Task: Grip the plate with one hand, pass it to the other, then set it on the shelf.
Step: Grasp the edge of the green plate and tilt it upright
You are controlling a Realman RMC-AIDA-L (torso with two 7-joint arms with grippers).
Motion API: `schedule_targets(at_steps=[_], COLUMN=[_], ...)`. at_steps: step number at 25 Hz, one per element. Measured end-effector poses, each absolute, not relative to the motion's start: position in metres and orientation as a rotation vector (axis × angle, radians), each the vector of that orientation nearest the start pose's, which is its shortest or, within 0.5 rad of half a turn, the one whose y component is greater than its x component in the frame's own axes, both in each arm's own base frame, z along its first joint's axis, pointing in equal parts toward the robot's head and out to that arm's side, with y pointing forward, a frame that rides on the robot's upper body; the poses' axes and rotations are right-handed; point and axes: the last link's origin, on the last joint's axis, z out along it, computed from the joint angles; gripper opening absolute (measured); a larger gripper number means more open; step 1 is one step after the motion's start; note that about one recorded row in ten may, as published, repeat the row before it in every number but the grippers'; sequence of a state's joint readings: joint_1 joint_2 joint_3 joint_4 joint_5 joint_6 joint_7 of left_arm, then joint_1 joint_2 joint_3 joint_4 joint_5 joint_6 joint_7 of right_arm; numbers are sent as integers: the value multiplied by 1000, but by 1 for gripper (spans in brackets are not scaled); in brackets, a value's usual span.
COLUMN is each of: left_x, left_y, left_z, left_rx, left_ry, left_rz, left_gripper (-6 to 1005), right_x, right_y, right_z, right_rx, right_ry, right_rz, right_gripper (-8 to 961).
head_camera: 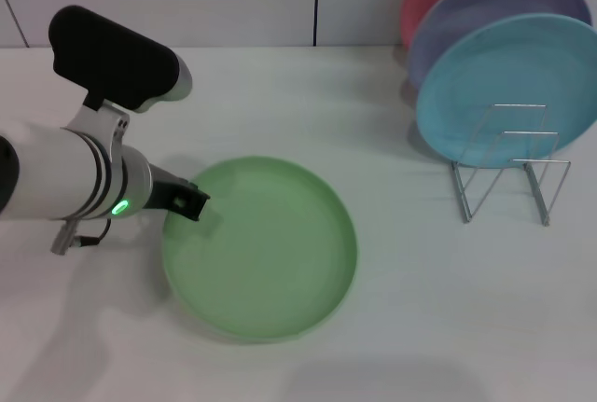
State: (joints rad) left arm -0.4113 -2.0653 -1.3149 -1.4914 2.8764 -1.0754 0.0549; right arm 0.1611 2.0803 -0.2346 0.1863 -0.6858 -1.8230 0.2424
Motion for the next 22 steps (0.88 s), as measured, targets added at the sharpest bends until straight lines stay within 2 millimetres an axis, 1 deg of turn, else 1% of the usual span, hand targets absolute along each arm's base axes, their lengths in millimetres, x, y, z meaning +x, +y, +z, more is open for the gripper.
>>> schedule_targets(at_steps=[6,8,9,11,12,13,14,15,17,18,19,20,21,22], left_x=[-167,-162,-162,-155,-155,-151,-151,-145,-142,-139,-139,-135,-134,-133], left_y=[352,353,353,352,352,353,353,355,356,357,357,360,360,362], left_z=[-31,-24,-24,-18,-18,-12,-12,-6,-2,1,1,8,9,11], left_rx=[-2240,-2235,-2235,-2230,-2230,-2225,-2225,-2218,-2213,-2206,-2206,-2195,-2193,-2189], left_ry=[-814,-796,-796,-778,-778,-754,-754,-726,-713,-700,-700,-677,-672,-662], left_rz=[246,211,211,173,173,147,147,119,103,84,84,60,57,52], left_gripper=[42,39,37,35,33,32,33,34,35,36,37,38,39,40], right_x=[387,382,382,376,376,369,369,365,353,340,340,321,321,311], right_y=[178,186,186,197,197,211,211,218,239,262,262,291,291,307], right_z=[70,73,73,77,77,81,81,82,86,90,90,94,94,94], right_rx=[-852,-883,-883,-916,-916,-960,-960,-989,-1074,-1170,-1170,-1300,-1300,-1383], right_ry=[444,419,419,388,388,355,355,339,305,282,282,257,257,255], right_rz=[800,848,848,901,901,943,943,967,1044,1121,1121,1179,1179,1202], right_gripper=[837,837,837,836,835,835,835,835,836,836,836,836,836,836])
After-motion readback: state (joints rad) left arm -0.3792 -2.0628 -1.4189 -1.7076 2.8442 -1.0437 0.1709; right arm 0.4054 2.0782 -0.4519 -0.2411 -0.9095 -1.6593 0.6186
